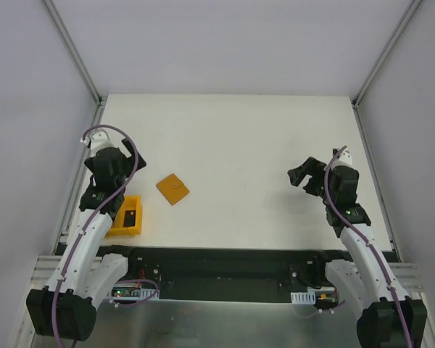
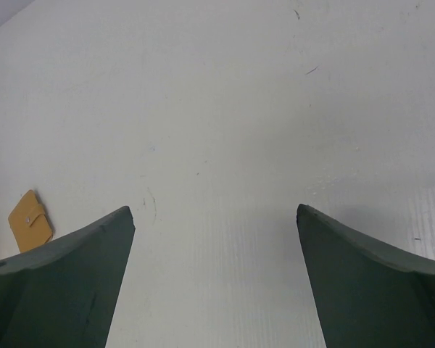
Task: Put the credit cards into the card holder
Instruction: Move the storage box to the center of the board.
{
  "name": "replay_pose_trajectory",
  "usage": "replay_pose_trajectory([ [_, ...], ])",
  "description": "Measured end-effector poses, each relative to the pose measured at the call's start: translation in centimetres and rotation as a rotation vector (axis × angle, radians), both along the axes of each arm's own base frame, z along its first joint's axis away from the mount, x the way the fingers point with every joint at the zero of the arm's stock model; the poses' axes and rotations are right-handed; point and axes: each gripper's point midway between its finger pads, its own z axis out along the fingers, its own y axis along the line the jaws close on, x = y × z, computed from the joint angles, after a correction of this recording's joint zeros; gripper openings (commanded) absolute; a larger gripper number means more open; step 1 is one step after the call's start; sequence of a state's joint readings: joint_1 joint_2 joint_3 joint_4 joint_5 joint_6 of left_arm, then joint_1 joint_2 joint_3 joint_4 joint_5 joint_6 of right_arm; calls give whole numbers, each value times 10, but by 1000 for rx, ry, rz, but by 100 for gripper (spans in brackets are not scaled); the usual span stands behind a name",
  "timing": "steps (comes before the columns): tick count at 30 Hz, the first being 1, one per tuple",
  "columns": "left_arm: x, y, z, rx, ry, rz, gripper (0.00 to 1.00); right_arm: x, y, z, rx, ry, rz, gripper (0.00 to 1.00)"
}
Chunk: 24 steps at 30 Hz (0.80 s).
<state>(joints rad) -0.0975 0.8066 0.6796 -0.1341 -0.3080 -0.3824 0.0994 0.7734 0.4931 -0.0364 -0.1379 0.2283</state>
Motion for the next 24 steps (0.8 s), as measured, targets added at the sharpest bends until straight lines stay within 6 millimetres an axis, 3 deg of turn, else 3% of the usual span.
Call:
replay_pose_trajectory([
  [3, -2, 11, -2, -21, 41, 93, 99, -3, 1, -3, -8, 17, 12, 96],
  [10, -20, 25, 17, -100, 22, 244, 99, -5, 4, -1, -25, 47, 46, 96],
  [17, -37, -14, 24, -223, 32, 38, 99, -5, 11, -4, -8, 71, 83, 96],
  [24, -58, -35, -19, -278, 250, -37, 99, -6, 12, -17, -6, 126, 91, 96],
])
